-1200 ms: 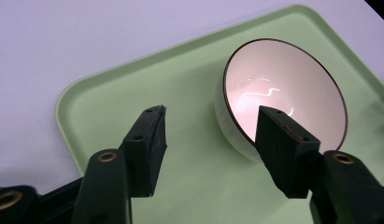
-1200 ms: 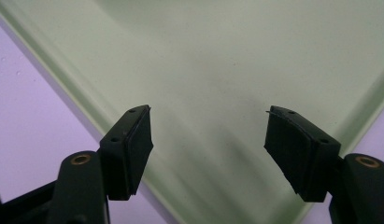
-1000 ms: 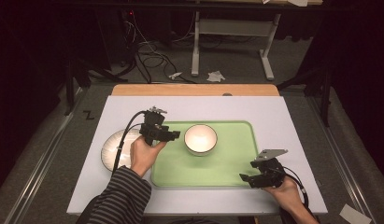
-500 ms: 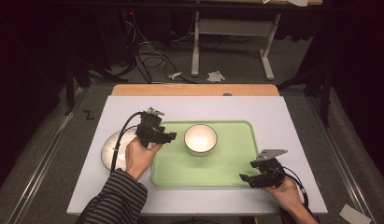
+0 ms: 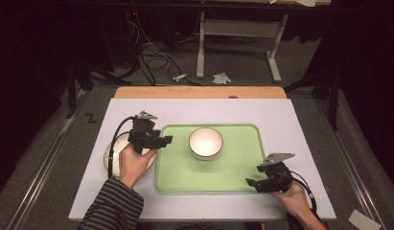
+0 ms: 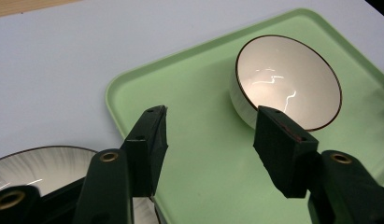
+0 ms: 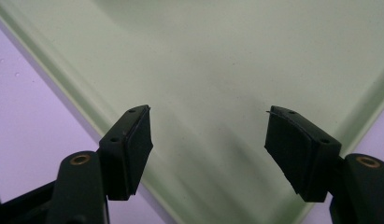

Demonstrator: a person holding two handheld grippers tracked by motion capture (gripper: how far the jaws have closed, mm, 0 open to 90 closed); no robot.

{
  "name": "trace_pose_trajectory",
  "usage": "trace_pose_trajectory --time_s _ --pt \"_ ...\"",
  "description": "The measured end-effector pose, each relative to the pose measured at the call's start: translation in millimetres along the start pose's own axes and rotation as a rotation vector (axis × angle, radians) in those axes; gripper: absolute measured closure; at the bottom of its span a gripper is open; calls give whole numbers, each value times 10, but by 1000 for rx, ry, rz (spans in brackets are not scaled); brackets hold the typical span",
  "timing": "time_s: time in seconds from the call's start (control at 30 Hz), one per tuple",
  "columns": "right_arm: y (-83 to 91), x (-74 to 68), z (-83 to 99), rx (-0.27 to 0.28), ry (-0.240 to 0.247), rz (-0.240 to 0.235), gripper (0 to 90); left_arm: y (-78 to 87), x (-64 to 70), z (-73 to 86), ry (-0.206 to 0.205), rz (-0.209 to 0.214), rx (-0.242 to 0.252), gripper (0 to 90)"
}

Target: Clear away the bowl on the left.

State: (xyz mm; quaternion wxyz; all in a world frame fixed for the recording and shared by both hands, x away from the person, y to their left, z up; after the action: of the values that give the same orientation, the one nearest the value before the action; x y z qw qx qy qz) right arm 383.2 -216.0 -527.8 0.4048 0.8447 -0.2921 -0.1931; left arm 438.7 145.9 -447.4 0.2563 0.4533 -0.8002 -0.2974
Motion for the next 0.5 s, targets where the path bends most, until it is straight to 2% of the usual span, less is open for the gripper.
trace_pose_trajectory --time_s 0.2,0.5 --pt "-1 -10 1 0 -4 -7 331 42 44 32 -30 -13 -2 444" --pt "3 -15 -1 2 -5 -7 331 175 11 54 -27 -17 23 446"
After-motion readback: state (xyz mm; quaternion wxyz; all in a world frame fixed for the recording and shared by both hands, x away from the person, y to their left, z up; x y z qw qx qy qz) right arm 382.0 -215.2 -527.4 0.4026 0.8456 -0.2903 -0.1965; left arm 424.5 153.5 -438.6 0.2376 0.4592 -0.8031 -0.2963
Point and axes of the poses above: each handheld gripper's, and its own axes: y roughly backward along the jaws, z roughly out of its underside, x roughly to its right, the point moved 6 cm from there along -y, roughly forward along the jaws, and after that the axes turned 4 degrees about -z, right-handed, at the moved point
